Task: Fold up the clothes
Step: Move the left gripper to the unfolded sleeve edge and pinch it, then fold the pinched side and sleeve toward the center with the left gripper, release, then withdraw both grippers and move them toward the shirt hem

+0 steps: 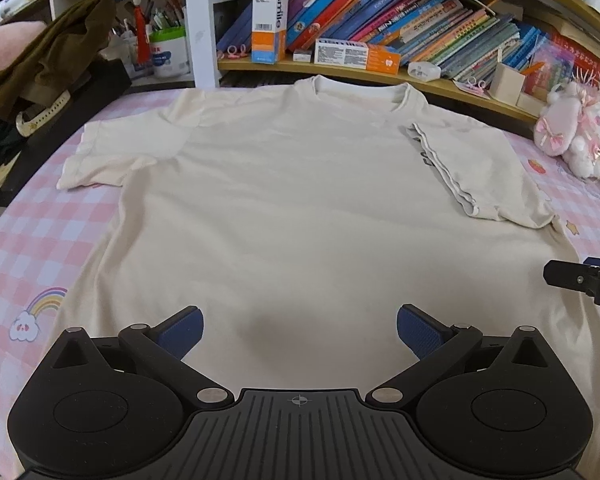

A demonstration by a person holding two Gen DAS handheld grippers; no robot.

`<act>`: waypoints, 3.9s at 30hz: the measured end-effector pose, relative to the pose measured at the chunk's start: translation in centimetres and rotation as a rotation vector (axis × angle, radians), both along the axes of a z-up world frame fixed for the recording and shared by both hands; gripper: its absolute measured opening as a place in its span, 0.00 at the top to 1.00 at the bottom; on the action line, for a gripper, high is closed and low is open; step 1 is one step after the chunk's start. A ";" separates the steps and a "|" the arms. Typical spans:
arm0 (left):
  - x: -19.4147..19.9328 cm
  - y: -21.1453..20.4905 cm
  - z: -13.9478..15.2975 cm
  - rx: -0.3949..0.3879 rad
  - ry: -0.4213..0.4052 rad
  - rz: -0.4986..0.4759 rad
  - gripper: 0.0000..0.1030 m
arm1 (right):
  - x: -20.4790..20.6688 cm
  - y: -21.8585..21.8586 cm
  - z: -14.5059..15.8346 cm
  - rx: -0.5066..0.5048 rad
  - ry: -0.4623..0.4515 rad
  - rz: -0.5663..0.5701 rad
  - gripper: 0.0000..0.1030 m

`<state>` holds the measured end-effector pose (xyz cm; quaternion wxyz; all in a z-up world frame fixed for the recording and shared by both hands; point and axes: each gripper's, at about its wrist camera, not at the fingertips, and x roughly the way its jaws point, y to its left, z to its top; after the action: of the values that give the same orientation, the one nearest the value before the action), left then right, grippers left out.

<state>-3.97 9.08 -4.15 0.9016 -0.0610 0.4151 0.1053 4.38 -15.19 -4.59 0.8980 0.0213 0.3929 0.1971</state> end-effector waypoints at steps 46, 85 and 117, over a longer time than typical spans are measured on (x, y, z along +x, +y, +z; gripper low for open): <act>5.1 34.0 -4.4 -0.735 -0.190 0.517 0.47 | -6.5 16.9 1.5 -0.194 0.011 -0.161 0.03; 16.0 13.5 -2.6 -0.208 0.048 -0.244 0.61 | -5.3 10.6 0.3 -0.167 0.096 -0.202 0.03; 28.3 18.3 8.4 -0.169 -0.173 -0.203 0.44 | -5.4 7.1 -1.5 -0.144 0.089 -0.226 0.00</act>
<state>24.34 27.40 4.26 0.9316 -0.1034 0.3473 -0.0275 -0.98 -8.06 -6.13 0.8953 0.0097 0.4405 0.0650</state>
